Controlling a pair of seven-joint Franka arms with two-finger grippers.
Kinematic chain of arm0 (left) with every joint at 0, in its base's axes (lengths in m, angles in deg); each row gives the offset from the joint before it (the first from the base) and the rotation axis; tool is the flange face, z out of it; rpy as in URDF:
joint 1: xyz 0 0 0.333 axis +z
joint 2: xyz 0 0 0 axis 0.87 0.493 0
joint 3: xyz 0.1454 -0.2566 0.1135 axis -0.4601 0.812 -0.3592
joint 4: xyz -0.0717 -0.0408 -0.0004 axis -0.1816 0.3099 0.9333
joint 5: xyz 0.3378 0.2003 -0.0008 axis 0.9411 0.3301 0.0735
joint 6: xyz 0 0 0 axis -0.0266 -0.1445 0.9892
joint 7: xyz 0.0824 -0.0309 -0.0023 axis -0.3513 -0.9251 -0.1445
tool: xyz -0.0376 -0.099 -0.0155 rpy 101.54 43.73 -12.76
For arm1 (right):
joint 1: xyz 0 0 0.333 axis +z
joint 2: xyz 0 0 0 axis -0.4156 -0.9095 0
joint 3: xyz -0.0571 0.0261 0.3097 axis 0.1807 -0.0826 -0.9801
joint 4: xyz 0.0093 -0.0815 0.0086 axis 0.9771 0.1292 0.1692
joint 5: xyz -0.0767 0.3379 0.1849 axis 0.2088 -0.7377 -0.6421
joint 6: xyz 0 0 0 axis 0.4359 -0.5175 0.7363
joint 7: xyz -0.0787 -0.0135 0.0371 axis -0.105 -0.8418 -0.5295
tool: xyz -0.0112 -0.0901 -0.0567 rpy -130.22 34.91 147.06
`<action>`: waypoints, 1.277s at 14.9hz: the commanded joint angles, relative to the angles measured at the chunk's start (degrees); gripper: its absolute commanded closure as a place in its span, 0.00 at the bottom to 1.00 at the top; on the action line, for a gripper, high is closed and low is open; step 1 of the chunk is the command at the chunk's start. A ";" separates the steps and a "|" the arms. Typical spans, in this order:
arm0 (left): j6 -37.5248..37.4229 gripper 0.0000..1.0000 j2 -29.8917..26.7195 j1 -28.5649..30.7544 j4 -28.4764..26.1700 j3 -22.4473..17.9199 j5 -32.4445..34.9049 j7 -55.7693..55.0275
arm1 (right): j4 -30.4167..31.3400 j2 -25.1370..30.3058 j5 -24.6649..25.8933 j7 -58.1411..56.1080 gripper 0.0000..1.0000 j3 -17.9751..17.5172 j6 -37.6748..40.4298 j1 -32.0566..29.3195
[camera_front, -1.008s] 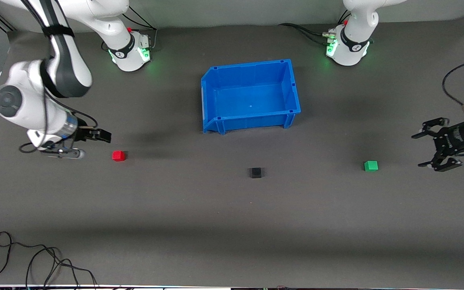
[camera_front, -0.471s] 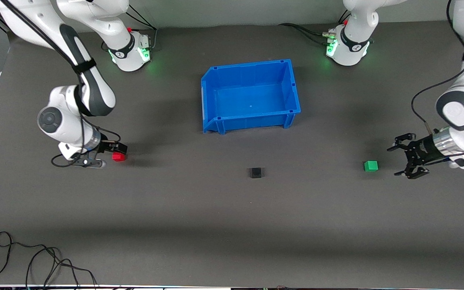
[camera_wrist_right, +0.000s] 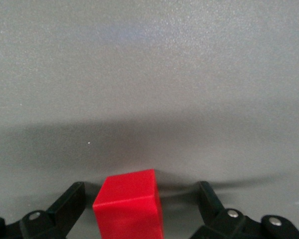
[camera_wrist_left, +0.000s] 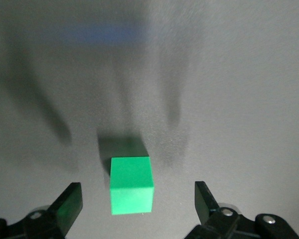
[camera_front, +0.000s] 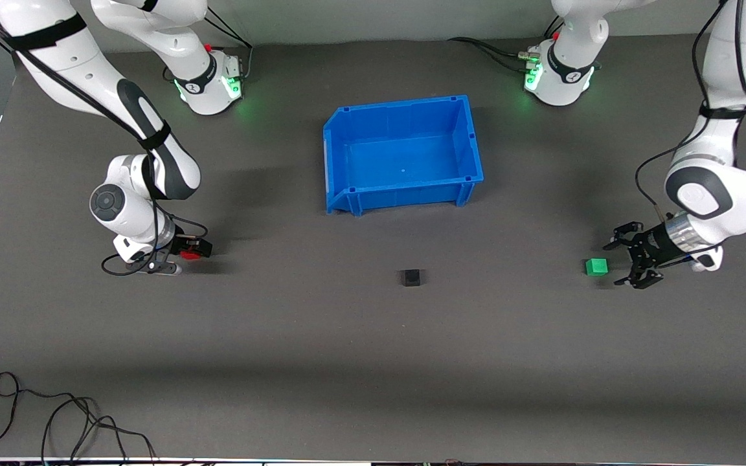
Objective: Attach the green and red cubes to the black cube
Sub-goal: 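Close the right gripper on the red cube while the left gripper grasps green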
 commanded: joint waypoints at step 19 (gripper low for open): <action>2.68 0.75 0.84 -1.53 -0.01 -0.40 -2.68 3.04 | 0.69 1.56 1.10 -0.85 0.74 0.29 -0.75 -0.04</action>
